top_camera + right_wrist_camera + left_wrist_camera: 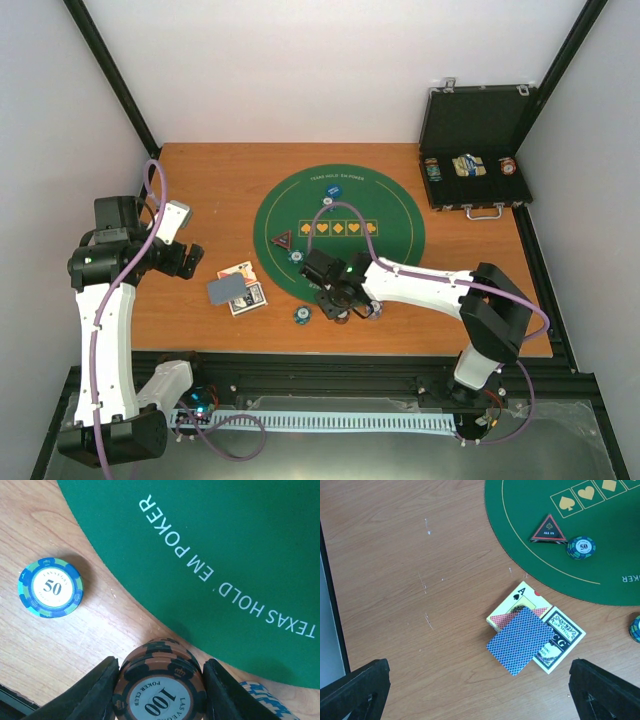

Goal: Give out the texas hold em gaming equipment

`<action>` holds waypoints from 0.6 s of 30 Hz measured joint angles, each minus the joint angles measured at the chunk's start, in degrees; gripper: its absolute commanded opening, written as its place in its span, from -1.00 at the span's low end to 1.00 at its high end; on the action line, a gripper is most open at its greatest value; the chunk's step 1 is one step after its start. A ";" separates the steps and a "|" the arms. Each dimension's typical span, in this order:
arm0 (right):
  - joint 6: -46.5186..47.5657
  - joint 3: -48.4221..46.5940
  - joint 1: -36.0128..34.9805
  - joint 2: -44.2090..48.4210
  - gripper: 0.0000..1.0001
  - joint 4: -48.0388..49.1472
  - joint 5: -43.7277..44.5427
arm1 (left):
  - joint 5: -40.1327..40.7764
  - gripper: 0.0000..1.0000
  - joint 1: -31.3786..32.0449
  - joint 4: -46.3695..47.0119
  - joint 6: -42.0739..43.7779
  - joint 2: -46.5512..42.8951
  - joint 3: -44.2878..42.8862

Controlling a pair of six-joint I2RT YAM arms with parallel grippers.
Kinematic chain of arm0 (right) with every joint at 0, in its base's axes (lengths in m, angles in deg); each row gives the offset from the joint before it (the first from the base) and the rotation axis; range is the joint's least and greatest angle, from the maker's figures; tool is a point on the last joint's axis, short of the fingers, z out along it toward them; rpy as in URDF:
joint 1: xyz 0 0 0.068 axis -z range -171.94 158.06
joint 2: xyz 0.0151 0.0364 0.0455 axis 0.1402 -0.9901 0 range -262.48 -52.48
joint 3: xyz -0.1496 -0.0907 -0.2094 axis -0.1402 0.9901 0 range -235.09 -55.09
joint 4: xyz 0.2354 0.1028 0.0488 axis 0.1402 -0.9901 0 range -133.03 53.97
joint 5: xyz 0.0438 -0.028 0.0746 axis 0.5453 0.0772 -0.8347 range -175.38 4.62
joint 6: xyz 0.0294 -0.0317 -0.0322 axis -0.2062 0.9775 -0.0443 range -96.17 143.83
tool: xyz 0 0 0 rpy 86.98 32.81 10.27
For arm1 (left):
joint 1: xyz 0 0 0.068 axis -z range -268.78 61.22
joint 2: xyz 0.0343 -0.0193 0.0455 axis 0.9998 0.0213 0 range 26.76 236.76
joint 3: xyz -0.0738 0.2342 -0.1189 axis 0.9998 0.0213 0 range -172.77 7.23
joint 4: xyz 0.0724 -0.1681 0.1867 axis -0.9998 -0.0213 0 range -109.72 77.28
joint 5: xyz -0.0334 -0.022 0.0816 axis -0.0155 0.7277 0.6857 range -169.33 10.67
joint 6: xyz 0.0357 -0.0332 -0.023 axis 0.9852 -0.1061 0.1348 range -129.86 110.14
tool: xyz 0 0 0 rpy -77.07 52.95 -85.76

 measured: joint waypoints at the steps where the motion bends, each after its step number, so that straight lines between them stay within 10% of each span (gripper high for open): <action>1: 0.04 -0.02 0.07 0.00 -0.22 -0.07 0.00 | -0.02 1.00 0.00 0.00 0.00 0.00 0.00; 18: 4.17 -15.67 7.04 -9.14 -0.27 -1.46 0.02 | -0.09 1.00 0.00 -0.02 0.00 0.00 -0.02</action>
